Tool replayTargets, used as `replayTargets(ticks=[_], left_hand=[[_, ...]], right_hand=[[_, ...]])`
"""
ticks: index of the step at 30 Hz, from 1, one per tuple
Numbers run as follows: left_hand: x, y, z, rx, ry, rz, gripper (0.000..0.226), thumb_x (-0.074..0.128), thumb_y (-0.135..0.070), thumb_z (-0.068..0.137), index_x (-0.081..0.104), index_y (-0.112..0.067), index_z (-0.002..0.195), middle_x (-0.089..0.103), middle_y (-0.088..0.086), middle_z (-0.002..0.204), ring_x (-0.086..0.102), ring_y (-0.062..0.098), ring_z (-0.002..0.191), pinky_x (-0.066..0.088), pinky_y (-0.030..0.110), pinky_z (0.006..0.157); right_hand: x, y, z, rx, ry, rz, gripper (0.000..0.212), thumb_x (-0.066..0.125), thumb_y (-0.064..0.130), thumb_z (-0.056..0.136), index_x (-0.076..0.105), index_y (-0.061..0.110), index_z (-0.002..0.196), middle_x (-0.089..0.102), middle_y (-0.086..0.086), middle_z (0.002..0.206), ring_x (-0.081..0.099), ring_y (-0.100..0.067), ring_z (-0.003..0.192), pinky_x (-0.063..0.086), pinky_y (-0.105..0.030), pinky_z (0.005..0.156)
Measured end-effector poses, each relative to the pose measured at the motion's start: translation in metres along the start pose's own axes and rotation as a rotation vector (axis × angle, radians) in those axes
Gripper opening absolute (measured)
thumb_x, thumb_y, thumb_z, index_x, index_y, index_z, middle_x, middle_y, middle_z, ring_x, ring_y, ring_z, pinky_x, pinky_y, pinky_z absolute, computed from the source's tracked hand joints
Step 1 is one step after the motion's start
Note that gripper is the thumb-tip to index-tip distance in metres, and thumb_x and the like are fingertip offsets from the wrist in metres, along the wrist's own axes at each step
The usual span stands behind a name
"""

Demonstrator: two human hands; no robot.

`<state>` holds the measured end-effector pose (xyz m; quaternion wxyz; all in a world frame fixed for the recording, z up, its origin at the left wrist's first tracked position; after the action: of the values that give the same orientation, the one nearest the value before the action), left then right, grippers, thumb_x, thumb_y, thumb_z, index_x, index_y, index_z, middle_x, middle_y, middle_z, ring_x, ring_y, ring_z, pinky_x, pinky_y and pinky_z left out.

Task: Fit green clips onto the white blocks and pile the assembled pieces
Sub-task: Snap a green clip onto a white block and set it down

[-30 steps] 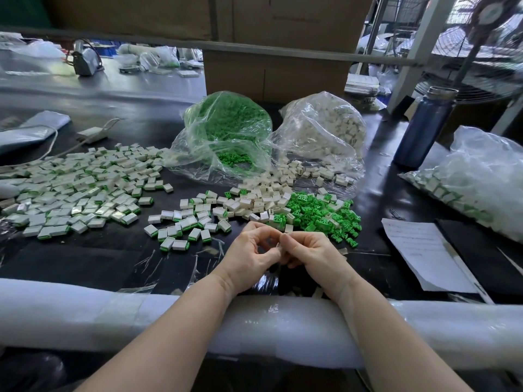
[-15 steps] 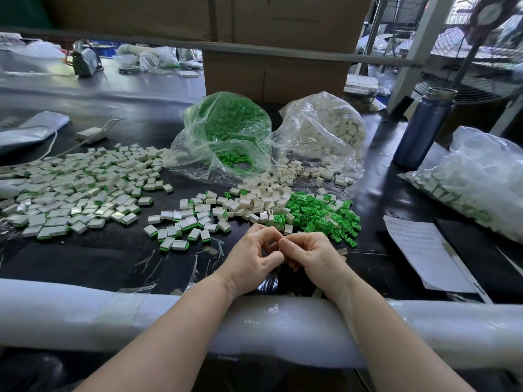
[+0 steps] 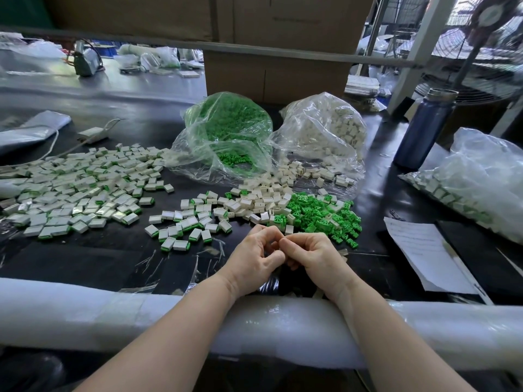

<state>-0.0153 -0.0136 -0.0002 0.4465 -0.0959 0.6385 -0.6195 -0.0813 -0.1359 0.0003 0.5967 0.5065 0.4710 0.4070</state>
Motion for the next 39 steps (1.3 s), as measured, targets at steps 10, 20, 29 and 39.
replayTargets(ticks=[10,20,29,39], left_hand=[[0.0007,-0.0012,-0.0007,0.008,0.028,-0.003,0.022,0.056,-0.003,0.082,0.055,-0.025,0.077,0.044,-0.006,0.087,0.048,0.014,0.075,0.045,0.027,0.077],[0.001,-0.002,-0.0012,0.006,0.044,0.042,0.015,0.056,-0.008,0.082,0.055,-0.023,0.08,0.045,-0.004,0.088,0.052,0.025,0.083,0.046,0.035,0.083],[-0.0005,0.0002,-0.0002,0.017,-0.042,-0.028,0.018,0.059,-0.01,0.087,0.056,-0.027,0.083,0.046,-0.006,0.092,0.052,0.011,0.077,0.045,0.017,0.076],[-0.0019,0.0039,0.0021,-0.011,-0.091,0.067,0.011,0.062,-0.016,0.087,0.063,-0.007,0.094,0.047,0.001,0.096,0.052,0.012,0.078,0.048,0.022,0.077]], right_hand=[[-0.002,0.0014,-0.0016,-0.017,-0.014,-0.05,0.019,0.058,0.009,0.089,0.072,0.01,0.076,0.056,-0.015,0.066,0.045,-0.017,0.06,0.038,-0.021,0.054],[-0.0019,0.0026,-0.0024,-0.015,-0.026,-0.061,0.018,0.058,0.009,0.089,0.073,0.006,0.078,0.056,-0.019,0.068,0.043,-0.022,0.062,0.036,-0.026,0.055],[0.0018,0.0023,-0.0006,-0.021,-0.038,0.008,0.029,0.05,0.021,0.094,0.068,0.013,0.072,0.063,-0.001,0.06,0.059,-0.011,0.059,0.048,-0.019,0.056],[-0.0018,-0.0014,-0.0003,-0.066,-0.17,0.025,0.011,0.063,0.004,0.085,0.065,0.013,0.079,0.068,0.001,0.068,0.066,-0.011,0.063,0.052,-0.02,0.054]])
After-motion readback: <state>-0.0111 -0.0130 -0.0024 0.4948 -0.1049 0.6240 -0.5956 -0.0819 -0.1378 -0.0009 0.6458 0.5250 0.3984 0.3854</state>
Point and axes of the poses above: each hand's wrist, its own z-axis towards the middle knuckle, its own x-axis out of the palm, y = z × x, the point moved 1 cm from there along z, towards the middle knuckle
